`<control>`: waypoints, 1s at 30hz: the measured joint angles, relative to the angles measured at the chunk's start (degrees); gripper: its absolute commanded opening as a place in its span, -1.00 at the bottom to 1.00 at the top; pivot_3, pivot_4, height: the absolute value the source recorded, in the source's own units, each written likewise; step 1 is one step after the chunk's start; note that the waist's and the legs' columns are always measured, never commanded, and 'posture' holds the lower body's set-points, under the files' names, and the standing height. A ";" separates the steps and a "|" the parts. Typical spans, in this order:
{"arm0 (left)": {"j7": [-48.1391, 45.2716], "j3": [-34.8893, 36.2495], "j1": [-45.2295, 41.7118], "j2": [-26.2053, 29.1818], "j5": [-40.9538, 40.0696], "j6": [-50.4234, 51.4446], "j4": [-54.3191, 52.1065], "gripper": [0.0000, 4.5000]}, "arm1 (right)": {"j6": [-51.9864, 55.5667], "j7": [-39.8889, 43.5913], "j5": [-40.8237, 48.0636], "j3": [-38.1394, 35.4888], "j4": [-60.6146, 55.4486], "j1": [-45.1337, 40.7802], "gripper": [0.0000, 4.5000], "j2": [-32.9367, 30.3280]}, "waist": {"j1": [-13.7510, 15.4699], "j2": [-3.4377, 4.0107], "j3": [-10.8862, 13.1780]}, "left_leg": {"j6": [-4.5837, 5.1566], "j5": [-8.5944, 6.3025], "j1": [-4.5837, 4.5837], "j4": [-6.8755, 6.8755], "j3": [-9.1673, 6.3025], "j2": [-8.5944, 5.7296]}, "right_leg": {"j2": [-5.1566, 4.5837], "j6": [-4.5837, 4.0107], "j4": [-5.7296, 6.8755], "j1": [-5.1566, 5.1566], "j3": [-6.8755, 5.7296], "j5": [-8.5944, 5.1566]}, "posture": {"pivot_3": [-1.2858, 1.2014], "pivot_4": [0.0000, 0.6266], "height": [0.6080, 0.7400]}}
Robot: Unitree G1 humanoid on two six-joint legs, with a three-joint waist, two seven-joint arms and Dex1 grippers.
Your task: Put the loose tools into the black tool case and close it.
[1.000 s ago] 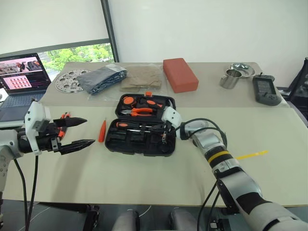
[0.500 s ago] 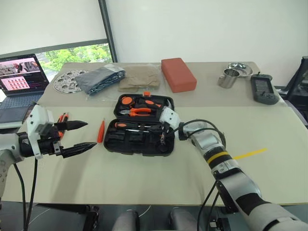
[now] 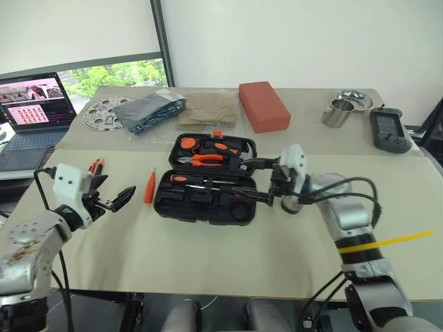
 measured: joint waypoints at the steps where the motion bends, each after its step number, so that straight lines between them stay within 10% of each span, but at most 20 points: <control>1: 3.66 -0.64 -1.92 -2.07 0.73 1.72 -0.04 1.00 | 1.84 0.22 1.59 -1.30 -3.06 1.86 0.99 -2.01 | 0.35 -0.01 0.01 | 0.00 0.00 -0.01 0.04 -0.01 0.00 | -0.05 0.02 -0.01 0.07 -0.06 -0.01 | 0.03 -0.52 1.00; 24: 16.85 -15.65 -23.57 -11.59 10.79 13.23 22.00 1.00 | 11.11 -9.78 10.86 -15.86 -24.35 20.60 0.99 -11.75 | 1.78 -0.14 0.04 | -0.11 0.08 -0.08 0.17 -0.02 -0.10 | 0.70 0.09 -0.10 0.13 0.03 0.00 | 0.03 -0.52 1.00; 30: 15.54 -16.89 -24.68 -11.59 11.84 12.73 23.77 0.24 | 11.13 -11.01 12.46 -16.86 -25.07 21.24 1.00 -12.16 | 1.70 -0.11 0.02 | -0.24 0.16 0.00 0.16 -0.01 -0.11 | 0.71 0.12 -0.09 0.21 0.05 -0.02 | 0.03 -0.52 1.00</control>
